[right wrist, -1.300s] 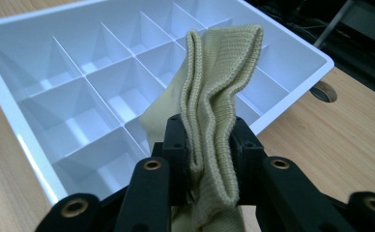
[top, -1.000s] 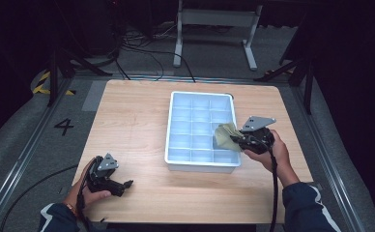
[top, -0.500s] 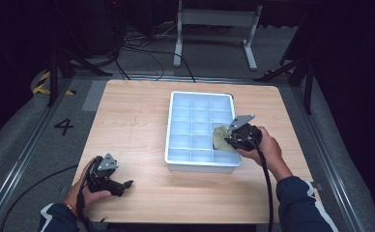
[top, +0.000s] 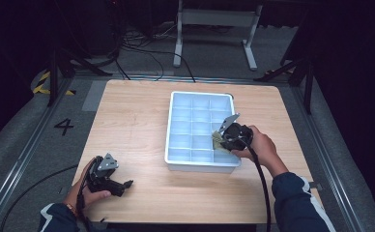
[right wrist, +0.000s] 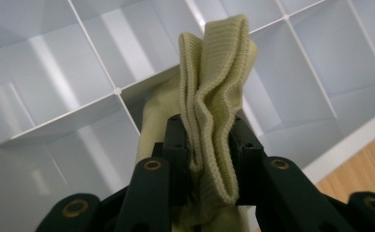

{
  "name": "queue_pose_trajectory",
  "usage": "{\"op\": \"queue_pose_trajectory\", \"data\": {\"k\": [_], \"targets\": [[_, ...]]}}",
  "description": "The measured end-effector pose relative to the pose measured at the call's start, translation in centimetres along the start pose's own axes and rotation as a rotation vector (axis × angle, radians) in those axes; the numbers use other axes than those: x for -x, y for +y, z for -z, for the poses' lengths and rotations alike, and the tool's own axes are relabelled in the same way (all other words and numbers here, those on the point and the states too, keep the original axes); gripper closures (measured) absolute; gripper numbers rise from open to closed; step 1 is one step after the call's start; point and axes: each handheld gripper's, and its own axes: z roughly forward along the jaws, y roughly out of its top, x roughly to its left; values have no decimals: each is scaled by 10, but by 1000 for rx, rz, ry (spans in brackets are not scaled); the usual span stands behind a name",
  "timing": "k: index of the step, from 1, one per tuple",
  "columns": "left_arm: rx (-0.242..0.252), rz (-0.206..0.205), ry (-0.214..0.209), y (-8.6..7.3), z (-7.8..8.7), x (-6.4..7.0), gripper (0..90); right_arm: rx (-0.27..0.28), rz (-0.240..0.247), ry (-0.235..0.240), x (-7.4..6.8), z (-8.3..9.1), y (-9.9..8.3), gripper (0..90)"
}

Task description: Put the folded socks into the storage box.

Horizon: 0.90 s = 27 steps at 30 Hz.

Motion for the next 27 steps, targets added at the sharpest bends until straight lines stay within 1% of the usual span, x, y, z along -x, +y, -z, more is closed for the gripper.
{"op": "queue_pose_trajectory", "data": {"k": [1,4,7,14,19,25,26,27], "targets": [[0,-2,0,0,0,0,2,-7,6,2,0,-2,1,738],[0,-2,0,0,0,0,2,-21,1,9,0,-4,3,738],[0,-2,0,0,0,0,1,-31,-2,26,2,-6,4,738],[0,-2,0,0,0,0,2,-84,12,27,3,-14,10,739],[0,-2,0,0,0,0,2,-109,37,23,3,-16,13,739],[0,-2,0,0,0,0,2,-153,38,26,2,-26,15,739],[0,-2,0,0,0,0,2,-162,52,22,1,-27,16,739],[0,-2,0,0,0,0,2,-162,52,22,1,-27,16,739]]}}
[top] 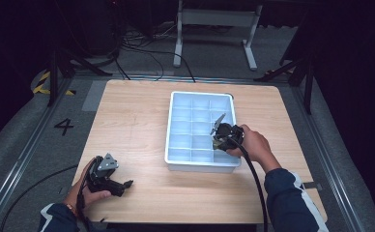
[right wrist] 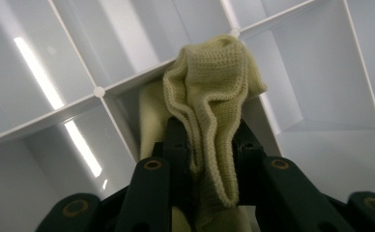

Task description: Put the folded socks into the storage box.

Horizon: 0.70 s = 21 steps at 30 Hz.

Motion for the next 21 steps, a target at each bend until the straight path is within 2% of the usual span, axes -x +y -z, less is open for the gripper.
{"op": "queue_pose_trajectory", "data": {"k": [4,7,13,16,21], "targets": [[0,-1,0,0,0,0,1,-9,4,13,2,-1,1,739],[0,0,0,0,0,0,2,-44,14,18,2,-6,2,738],[0,0,0,0,0,0,2,-67,16,31,3,-9,5,738],[0,0,0,0,0,0,2,-97,25,34,3,-14,7,737],[0,0,0,0,0,0,2,-103,14,47,4,-16,7,736]]}}
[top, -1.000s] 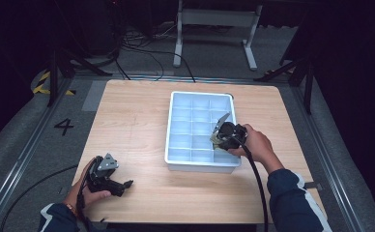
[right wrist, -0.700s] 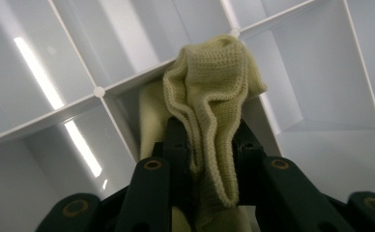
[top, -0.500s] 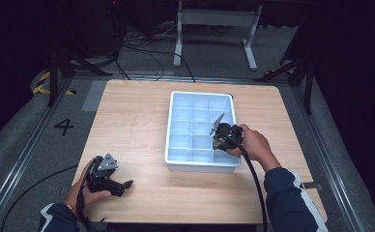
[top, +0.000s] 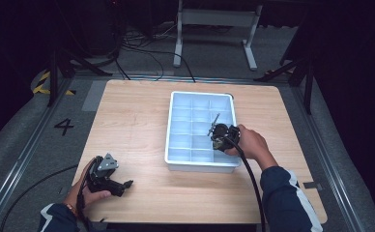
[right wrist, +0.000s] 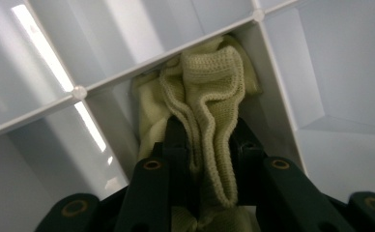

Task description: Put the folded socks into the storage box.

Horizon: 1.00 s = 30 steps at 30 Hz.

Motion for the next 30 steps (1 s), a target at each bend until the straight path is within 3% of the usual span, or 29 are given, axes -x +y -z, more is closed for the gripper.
{"op": "queue_pose_trajectory", "data": {"k": [30], "targets": [[1,0,0,0,0,0,2,57,-58,8,1,3,-7,686]]}}
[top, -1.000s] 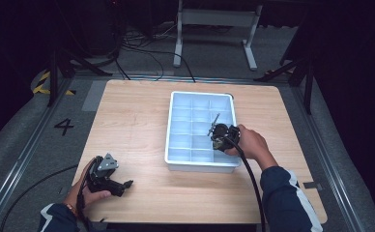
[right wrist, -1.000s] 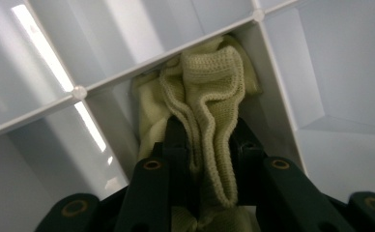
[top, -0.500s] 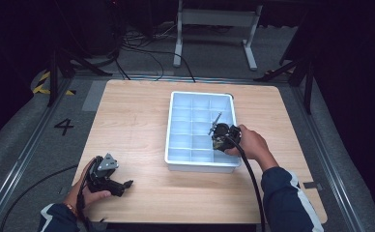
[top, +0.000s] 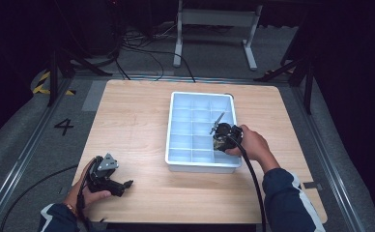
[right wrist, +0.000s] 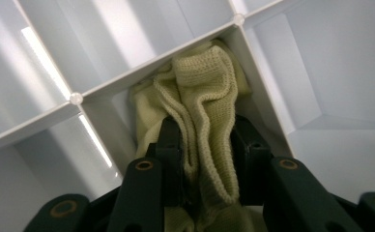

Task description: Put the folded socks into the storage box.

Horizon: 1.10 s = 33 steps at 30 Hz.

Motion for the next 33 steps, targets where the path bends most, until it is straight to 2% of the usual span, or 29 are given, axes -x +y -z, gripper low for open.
{"op": "queue_pose_trajectory", "data": {"k": [11,21,33], "targets": [[0,-1,1,0,0,0,2,24,-13,-5,2,7,-5,657],[0,-1,1,0,0,0,2,69,-30,-8,4,15,-13,635],[0,-1,1,0,0,0,2,104,-35,-34,4,27,-19,589]]}}
